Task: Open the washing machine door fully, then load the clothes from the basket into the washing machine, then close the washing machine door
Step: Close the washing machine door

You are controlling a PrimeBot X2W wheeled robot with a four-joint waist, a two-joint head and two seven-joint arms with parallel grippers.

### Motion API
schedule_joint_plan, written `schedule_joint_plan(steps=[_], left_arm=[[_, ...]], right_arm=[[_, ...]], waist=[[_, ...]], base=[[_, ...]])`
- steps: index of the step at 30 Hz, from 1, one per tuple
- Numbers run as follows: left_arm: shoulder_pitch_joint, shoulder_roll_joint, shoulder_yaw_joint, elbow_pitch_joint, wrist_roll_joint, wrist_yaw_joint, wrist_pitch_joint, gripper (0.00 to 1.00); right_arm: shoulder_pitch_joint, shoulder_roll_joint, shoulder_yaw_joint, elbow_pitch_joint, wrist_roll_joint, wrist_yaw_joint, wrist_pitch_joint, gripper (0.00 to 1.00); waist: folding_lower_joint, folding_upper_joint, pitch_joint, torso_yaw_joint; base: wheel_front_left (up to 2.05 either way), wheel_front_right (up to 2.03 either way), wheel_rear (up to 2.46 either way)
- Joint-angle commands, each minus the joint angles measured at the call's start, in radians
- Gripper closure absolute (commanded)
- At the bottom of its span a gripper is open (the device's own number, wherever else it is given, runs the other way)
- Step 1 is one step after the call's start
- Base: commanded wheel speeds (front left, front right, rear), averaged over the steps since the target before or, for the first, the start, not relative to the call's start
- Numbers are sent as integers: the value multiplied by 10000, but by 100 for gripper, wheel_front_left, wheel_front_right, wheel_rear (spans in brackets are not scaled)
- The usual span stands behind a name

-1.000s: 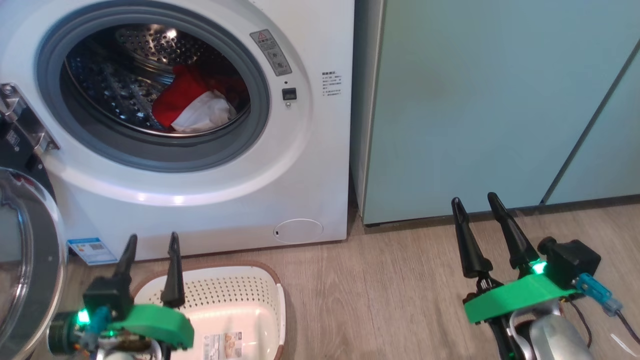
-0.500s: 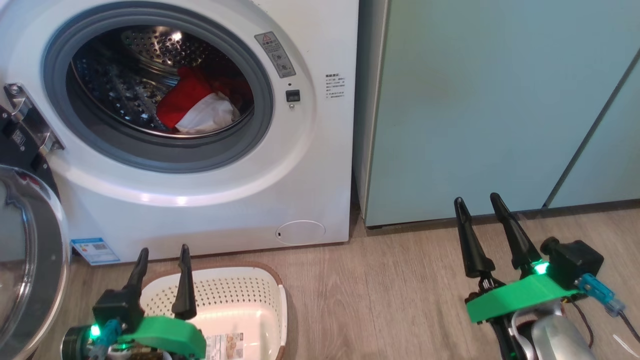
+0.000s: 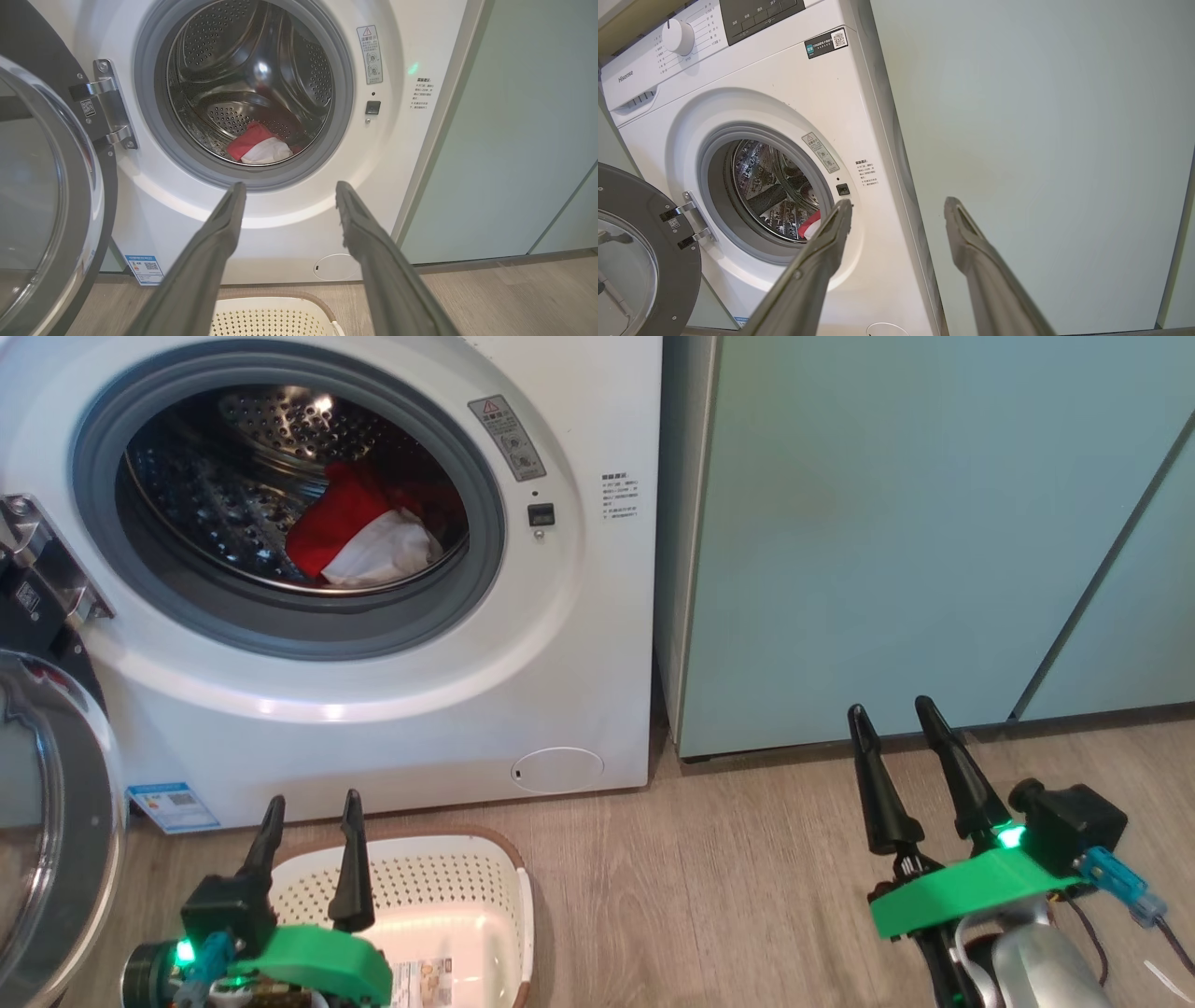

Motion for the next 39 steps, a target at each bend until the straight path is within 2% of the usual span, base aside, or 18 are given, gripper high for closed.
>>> schedule_joint_plan(steps=[1, 23, 39], left_arm=[[-347, 11, 311, -321, -47, 74, -49, 0], [-408, 11, 319, -323, -431, 107, -49, 0], [-393, 11, 359, -326, -311, 102, -49, 0]], right_arm=[[-252, -20, 237, -307, 66, 0, -65, 0], [-223, -20, 268, -305, 94, 0, -65, 0], [-183, -20, 273, -251, 122, 0, -65, 0]], waist=[[1, -1, -7, 5], [1, -1, 9, 87], [1, -1, -3, 209]], base=[[0, 0, 0], [-9, 9, 0], [-180, 180, 0]])
